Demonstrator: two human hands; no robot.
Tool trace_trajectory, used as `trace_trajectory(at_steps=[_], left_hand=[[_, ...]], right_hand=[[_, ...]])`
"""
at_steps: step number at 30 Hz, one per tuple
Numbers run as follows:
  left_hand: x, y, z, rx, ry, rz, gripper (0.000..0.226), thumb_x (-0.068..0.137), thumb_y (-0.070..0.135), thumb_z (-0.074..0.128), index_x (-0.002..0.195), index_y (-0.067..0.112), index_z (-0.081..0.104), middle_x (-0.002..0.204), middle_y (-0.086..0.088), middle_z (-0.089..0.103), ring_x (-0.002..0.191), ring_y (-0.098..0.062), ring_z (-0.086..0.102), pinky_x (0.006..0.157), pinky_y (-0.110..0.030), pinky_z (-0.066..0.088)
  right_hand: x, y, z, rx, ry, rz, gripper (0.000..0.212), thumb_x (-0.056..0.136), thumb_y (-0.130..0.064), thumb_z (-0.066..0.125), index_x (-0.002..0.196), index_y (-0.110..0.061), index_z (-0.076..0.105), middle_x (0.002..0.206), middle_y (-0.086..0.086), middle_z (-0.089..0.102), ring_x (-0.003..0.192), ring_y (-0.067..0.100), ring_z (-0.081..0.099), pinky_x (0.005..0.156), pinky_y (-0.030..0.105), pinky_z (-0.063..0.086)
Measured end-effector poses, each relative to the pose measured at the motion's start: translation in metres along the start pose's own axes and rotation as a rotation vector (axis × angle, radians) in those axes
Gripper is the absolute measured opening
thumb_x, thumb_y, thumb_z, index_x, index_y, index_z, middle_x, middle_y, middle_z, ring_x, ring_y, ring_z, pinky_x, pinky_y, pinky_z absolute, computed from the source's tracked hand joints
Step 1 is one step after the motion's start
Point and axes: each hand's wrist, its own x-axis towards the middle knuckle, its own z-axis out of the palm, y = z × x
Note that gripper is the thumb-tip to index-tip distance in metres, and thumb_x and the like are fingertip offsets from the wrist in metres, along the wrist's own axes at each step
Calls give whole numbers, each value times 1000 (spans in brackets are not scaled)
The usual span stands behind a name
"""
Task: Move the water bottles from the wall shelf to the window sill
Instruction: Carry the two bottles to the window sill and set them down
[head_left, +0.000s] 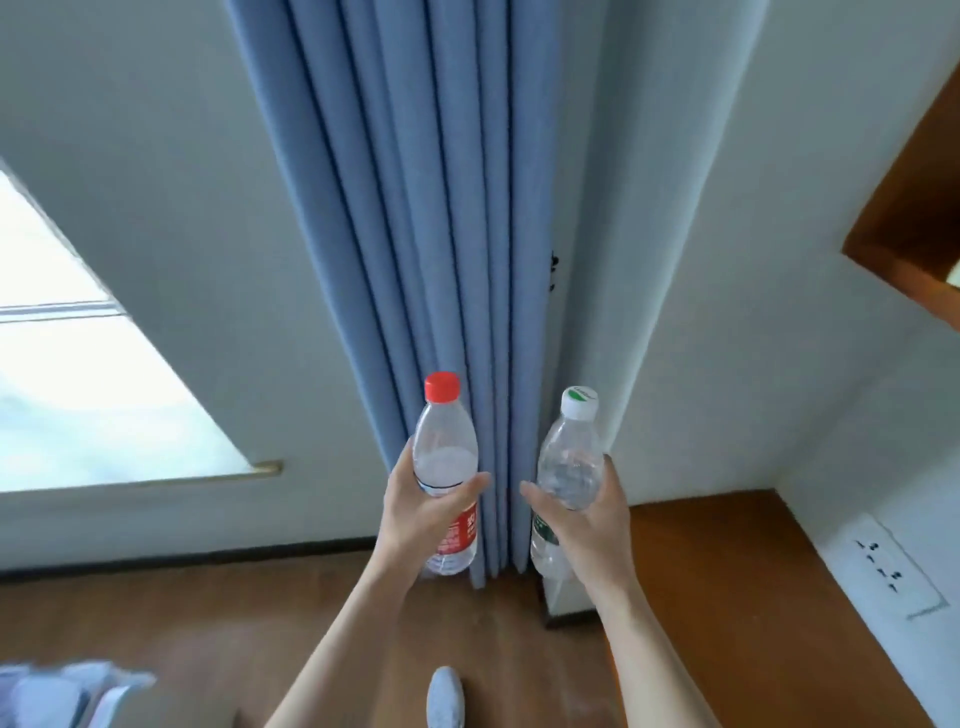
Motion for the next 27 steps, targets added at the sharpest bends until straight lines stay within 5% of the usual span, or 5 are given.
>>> trace_trajectory(at_steps=[8, 13, 20, 27], left_hand=[[-22, -11, -146, 40, 394, -52, 49, 66, 25, 90, 106, 28, 62, 98, 1, 73, 91, -16, 71, 80, -33, 56], [-34, -20, -226, 53, 592, -87, 46, 69, 26, 87, 102, 34, 57, 98, 8, 68, 89, -6, 67, 73, -21, 51], [-19, -42, -350, 54, 786, -120, 44, 71, 22, 87, 101, 32, 57, 95, 0, 68, 86, -16, 69, 66, -20, 53], [19, -50, -463, 91, 874, -122, 47, 75, 24, 84, 99, 43, 48, 95, 15, 60, 84, 0, 63, 58, -7, 45]], right_hand=[[-5, -28, 143, -32, -336, -78, 53, 66, -44, 86, 110, -38, 57, 108, -12, 68, 100, 7, 66, 83, 24, 52], [-11, -36, 233, -50, -466, -147, 52, 63, -48, 85, 106, -40, 57, 108, -15, 66, 101, 6, 65, 87, 32, 56], [-11, -56, 377, -95, -619, -209, 52, 65, -37, 90, 103, -36, 56, 103, -14, 66, 93, 9, 67, 82, 31, 57], [-4, -82, 520, -86, -721, -251, 59, 62, -48, 88, 109, -34, 55, 105, -5, 69, 95, 15, 70, 80, 30, 58]])
